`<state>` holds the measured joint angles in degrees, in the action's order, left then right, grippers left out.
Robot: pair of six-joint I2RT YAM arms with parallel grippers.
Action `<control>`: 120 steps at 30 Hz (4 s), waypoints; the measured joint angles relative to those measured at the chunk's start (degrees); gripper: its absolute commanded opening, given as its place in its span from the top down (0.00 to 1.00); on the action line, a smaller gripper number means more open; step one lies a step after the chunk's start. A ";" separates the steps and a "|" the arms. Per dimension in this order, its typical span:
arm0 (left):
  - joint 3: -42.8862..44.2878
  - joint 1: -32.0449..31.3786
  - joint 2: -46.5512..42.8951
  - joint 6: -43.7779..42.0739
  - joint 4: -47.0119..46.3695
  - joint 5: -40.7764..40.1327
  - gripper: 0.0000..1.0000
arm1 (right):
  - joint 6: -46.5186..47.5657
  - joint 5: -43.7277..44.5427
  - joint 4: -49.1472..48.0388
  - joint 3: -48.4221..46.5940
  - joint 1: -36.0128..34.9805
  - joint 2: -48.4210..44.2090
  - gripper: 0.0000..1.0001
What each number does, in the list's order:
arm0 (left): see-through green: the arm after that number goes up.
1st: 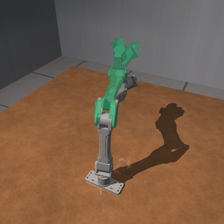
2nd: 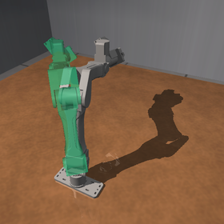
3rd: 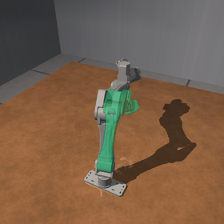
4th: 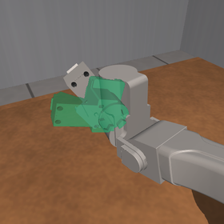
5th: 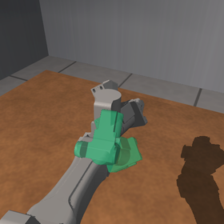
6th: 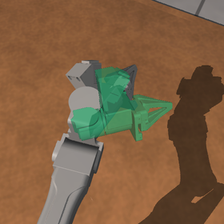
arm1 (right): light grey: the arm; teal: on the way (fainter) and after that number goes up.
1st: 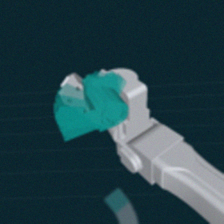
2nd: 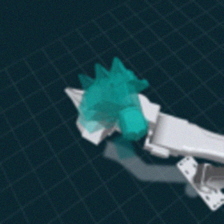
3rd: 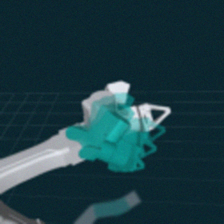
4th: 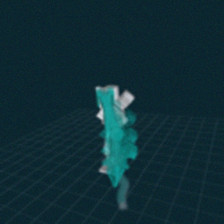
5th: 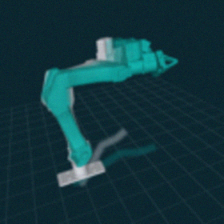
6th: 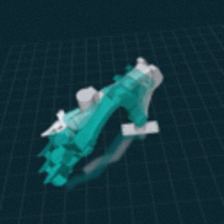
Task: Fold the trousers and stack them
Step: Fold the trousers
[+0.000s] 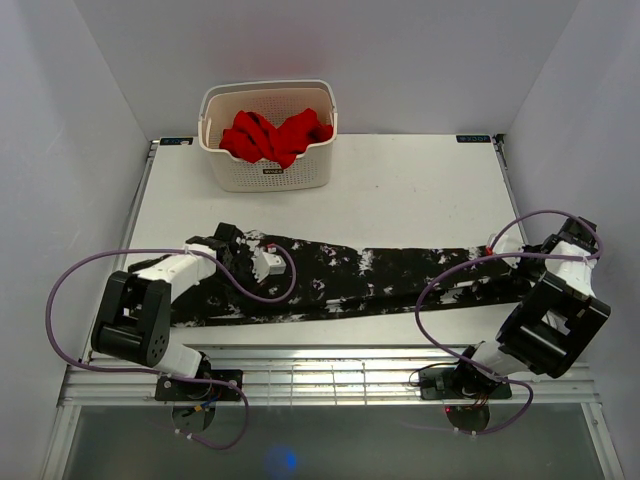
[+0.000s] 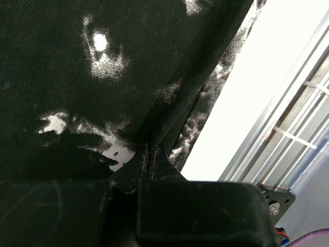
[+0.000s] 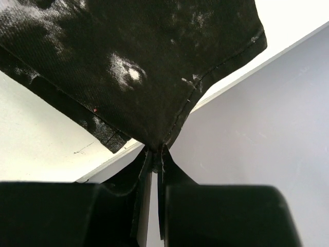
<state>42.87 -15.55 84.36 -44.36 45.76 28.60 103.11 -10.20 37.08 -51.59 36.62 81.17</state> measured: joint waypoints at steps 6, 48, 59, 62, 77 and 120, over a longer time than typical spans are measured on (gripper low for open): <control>-0.55 0.39 -0.26 0.55 -0.35 -0.52 1.00 | -1.20 -0.26 0.83 -1.49 -0.74 0.00 0.92; -4.52 0.39 -5.38 -1.05 -6.10 -6.60 1.00 | -4.11 -0.90 7.04 -4.42 -3.32 -2.21 0.92; -4.50 0.52 -5.27 -1.09 -6.12 -6.97 1.00 | 0.33 -3.32 8.04 -5.64 -0.31 1.18 0.92; -4.44 1.01 -5.07 -1.29 -6.03 -6.54 1.00 | 2.38 -1.75 5.11 -0.07 1.33 1.16 0.92; -1.64 3.56 -6.45 -7.96 1.86 -0.48 0.26 | 4.92 1.97 -3.76 9.57 1.81 -0.09 0.73; 16.09 76.85 10.16 4.55 10.99 -4.42 0.41 | -42.66 6.56 10.05 0.59 -27.69 8.92 0.48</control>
<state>58.96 61.30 94.52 -39.81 56.75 24.18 60.45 -3.64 47.13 -51.00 8.93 90.08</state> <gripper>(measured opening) 0.589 0.516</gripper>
